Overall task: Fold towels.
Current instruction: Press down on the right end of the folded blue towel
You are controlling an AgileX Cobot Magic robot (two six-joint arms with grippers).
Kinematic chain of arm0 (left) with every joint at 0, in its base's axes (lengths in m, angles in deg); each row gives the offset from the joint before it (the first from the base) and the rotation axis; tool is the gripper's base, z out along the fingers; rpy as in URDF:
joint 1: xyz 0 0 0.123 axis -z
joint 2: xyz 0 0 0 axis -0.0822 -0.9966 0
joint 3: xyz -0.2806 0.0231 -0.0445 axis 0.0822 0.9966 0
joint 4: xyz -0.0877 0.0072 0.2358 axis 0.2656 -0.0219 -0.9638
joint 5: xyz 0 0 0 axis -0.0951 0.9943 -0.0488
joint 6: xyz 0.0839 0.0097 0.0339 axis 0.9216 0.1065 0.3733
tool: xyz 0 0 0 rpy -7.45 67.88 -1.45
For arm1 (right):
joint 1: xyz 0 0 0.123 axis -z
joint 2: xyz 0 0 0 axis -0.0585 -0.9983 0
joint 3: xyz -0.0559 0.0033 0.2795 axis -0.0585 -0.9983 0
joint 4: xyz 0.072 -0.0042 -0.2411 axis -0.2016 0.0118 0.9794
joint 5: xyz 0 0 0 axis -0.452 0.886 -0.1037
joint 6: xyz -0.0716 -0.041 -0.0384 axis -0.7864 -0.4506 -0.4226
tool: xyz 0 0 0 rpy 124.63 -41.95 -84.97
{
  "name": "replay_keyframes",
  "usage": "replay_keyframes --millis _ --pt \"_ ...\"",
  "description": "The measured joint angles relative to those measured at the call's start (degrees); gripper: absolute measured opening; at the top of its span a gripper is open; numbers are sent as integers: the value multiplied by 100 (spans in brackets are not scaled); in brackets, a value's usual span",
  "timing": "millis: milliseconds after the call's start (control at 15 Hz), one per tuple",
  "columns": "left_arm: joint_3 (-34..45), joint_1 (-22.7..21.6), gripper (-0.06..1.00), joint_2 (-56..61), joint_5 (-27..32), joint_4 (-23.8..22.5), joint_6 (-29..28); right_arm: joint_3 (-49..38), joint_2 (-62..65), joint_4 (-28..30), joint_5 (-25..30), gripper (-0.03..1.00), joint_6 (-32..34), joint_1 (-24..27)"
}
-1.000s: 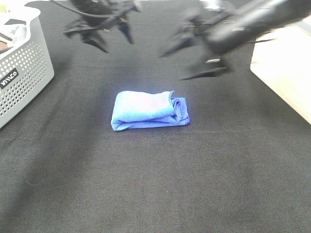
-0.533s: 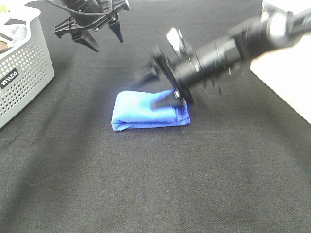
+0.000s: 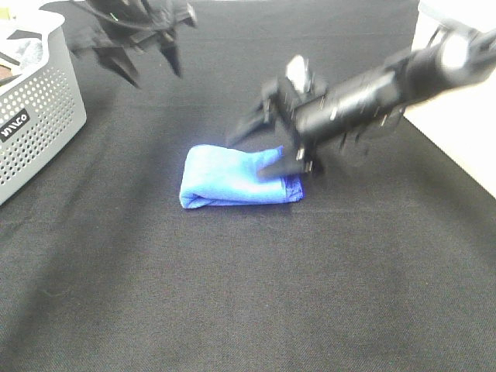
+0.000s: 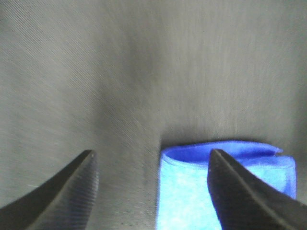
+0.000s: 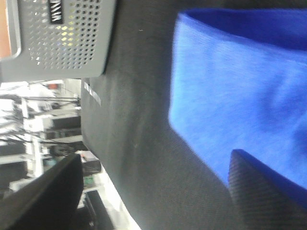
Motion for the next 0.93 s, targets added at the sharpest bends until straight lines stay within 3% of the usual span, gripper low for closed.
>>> replay_keyframes --millis 133,400,467,533,600,667,733,800,933 --pt "0 0 63 441 6 -183 223 0 584 498 57 78 206 0" --pt "52 0 63 1432 11 -309 779 0 1748 2584 103 78 1484 0" --pt "52 0 63 1432 11 -309 779 0 1748 2584 103 78 1484 0" --pt "246 0 63 1725 6 -315 848 0 2028 3134 149 78 1776 0" --pt "579 0 63 2074 6 -321 900 0 2320 3621 269 78 2023 0" --pt "1576 0 63 2934 11 -361 945 0 3008 4549 516 78 2487 0" --pt "1576 0 63 2934 11 -361 945 0 3008 4549 516 78 2487 0" --pt "2676 0 63 3850 11 -378 951 0 3610 5237 825 78 2853 0" --pt "3747 0 63 5036 11 -401 957 -57 4320 5626 900 78 3100 0"
